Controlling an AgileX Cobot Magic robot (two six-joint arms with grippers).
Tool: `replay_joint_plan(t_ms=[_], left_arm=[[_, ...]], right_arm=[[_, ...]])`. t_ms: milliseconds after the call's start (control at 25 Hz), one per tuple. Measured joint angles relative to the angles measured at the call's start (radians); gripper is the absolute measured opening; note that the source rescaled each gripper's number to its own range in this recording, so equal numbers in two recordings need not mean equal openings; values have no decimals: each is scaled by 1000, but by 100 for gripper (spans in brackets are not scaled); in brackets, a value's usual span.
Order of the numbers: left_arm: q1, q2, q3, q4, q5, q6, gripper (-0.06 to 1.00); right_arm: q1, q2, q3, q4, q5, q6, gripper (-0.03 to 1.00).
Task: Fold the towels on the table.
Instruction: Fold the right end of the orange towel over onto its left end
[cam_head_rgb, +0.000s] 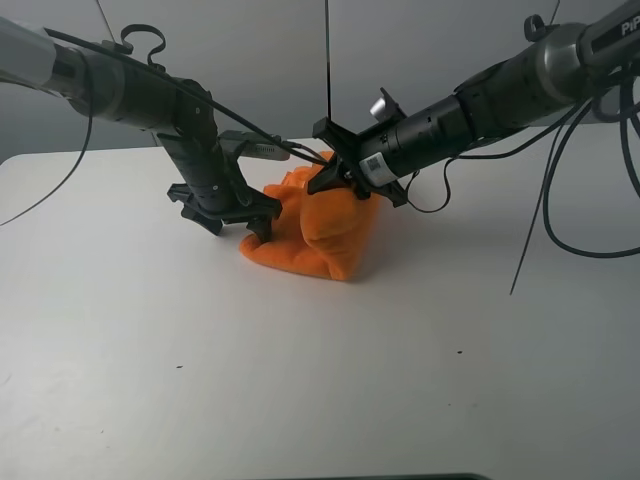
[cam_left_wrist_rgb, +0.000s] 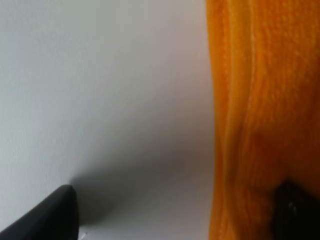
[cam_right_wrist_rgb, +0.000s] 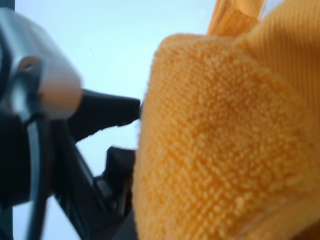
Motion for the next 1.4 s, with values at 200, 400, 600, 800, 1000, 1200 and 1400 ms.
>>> replay_joint_plan(t_ms=[200,400,600,800,1000,1200,1400], left_arm=[[0,0,0,0,-2,2,100],[0,0,0,0,-2,3,100],[0,0,0,0,-4,3,100],[0,0,0,0,-4,3,100],[0,0,0,0,-4,3,100],[0,0,2,0,-8,6,100],[0,-6,4,0,-10,6,100]], right_arm=[[3,52,-18,96,-21,-59,5],[10,61,-20,128,-84,-69,5],[12,62,-22,140,-156,-73,5],[29,62,-24,136,-198,-73,5],[31,66,-26,110,-202,-62,5],[37,87,-28,90,-204,-27,5],[37,92,-28,90,-204,-18,5]])
